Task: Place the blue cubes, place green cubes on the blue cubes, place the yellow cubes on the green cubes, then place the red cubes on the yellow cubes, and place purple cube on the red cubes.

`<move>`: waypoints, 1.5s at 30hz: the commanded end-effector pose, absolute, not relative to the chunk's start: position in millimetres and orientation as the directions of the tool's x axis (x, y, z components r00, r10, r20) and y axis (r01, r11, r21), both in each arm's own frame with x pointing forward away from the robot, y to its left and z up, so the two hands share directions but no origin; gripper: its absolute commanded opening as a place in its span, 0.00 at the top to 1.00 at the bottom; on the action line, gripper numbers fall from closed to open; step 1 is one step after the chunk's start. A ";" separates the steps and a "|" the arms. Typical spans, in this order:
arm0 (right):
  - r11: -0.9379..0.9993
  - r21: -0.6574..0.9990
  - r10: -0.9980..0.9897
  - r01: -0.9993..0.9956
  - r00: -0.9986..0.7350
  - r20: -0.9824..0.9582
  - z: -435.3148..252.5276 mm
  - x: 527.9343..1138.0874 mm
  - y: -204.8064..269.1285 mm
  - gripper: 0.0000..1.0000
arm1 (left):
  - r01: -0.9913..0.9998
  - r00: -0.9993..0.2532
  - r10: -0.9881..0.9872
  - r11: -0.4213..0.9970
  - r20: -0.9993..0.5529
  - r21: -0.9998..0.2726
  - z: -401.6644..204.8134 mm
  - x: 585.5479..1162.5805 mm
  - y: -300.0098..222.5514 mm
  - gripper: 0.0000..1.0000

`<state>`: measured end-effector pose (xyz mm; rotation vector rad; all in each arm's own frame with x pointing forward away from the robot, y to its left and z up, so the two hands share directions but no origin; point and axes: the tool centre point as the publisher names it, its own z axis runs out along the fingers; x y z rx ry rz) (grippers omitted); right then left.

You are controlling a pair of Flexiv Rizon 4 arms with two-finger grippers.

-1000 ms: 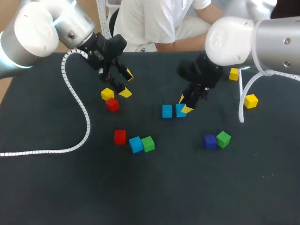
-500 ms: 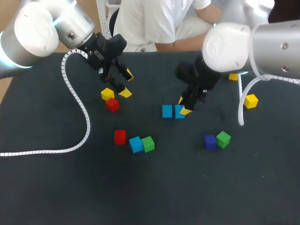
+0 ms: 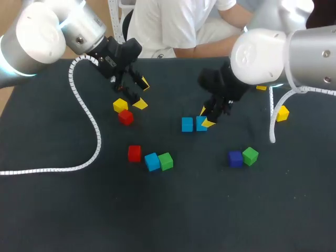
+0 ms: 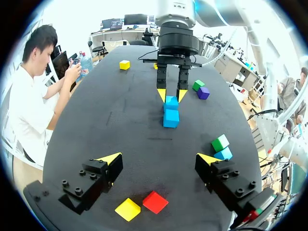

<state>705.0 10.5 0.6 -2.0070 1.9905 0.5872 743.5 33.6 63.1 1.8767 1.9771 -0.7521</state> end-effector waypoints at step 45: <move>-0.029 0.084 -0.901 -0.996 -0.010 -0.433 -6.0 706.1 13.8 1.00 | 0.987 -0.090 0.824 -0.003 -0.559 -0.162 63.0 746.6 33.6 0.00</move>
